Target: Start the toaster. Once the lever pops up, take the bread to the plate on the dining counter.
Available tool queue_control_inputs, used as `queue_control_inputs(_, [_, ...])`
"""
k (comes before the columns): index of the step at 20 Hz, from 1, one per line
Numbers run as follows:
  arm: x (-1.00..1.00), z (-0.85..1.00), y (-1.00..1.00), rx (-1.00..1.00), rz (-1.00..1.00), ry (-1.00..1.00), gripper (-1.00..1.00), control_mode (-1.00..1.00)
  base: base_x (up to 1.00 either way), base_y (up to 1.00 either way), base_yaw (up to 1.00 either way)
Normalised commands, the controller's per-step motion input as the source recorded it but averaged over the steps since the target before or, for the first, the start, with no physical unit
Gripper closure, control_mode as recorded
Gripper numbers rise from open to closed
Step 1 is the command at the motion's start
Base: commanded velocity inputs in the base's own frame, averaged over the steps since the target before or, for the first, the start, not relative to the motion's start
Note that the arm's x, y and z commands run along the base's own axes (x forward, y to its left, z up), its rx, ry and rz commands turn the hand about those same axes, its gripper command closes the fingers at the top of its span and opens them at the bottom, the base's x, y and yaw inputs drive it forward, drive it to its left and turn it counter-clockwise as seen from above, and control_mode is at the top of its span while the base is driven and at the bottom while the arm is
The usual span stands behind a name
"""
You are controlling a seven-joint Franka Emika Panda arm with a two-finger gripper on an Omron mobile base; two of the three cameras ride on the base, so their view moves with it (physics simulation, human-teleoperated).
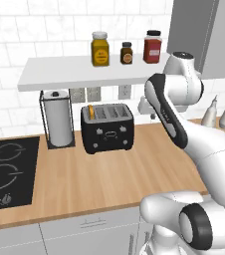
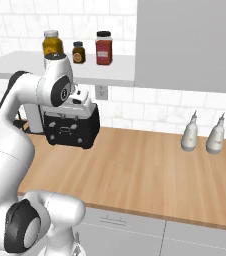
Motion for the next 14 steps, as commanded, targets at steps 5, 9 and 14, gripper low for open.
queue_control_inputs(5, [-0.22,0.00,0.07,0.00,0.00,-0.14,-1.00,-1.00,0.00,0.00,0.00])
queue_control_inputs(9, [-0.33,0.00,0.29,0.00,0.03,-0.12,-1.00,-1.00,0.00,0.00,0.00])
queue_control_inputs(14, [-0.18,0.00,0.26,0.00,0.06,-0.05,-1.00,-1.00,0.00,0.00,0.00])
